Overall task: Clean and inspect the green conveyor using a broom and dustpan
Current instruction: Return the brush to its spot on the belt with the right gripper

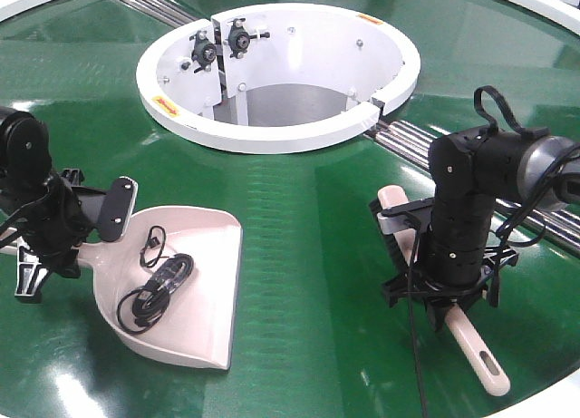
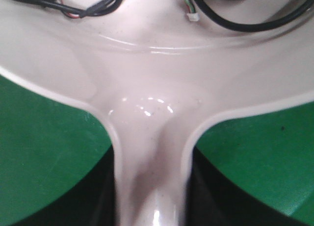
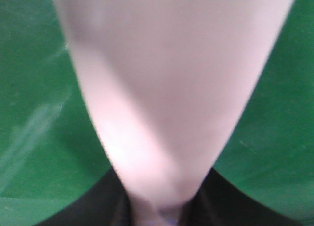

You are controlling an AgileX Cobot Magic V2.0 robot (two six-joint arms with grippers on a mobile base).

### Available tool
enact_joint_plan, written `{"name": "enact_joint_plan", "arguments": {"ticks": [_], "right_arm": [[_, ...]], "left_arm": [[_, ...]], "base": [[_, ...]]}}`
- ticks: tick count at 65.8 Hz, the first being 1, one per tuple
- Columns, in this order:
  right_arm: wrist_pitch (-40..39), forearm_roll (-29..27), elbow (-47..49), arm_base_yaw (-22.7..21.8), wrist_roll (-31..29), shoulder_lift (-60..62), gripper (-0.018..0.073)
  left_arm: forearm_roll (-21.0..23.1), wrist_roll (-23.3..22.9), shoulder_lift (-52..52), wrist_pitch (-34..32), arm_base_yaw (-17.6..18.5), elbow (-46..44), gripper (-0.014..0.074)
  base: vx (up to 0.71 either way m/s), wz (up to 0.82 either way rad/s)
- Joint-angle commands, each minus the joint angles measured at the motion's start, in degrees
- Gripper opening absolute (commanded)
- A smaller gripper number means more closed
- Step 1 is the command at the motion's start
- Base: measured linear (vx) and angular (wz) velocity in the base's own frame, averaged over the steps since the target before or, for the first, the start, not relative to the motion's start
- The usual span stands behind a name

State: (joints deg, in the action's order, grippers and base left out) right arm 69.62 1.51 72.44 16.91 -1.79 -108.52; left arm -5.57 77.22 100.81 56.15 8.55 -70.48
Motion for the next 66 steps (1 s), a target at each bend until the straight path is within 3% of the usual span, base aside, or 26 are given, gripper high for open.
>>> {"name": "enact_joint_plan", "arguments": {"ticks": [1,24,39,55,66], "right_arm": [[4.3,0.1,1.2,-0.4,-0.8,2.3,0.0013],[4.4,0.1,1.2,-0.4,-0.8,2.3,0.0074],[4.4,0.1,1.2,-0.4,-0.8,2.3,0.0190],[4.4,0.1,1.2,-0.4,-0.8,2.3,0.0328],[4.3,0.1,1.2,-0.3,-0.8,2.3,0.0391]], "left_arm": [[1.2,-0.6,-2.4,-1.4,0.4,-1.7,-0.0007],[1.2,-0.6,-2.4,-1.4,0.4,-1.7,-0.0007],[1.2,-0.7,-2.4,-1.2,0.4,-1.7,0.0013],[3.6,-0.7,-2.5,0.4,0.4,-1.7,0.0108],[4.6,-0.7,-2.5,0.5,0.4,-1.7,0.0233]], "base": [[0.00,0.00],[0.00,0.00],[0.00,0.00],[0.00,0.00],[0.00,0.00]]}}
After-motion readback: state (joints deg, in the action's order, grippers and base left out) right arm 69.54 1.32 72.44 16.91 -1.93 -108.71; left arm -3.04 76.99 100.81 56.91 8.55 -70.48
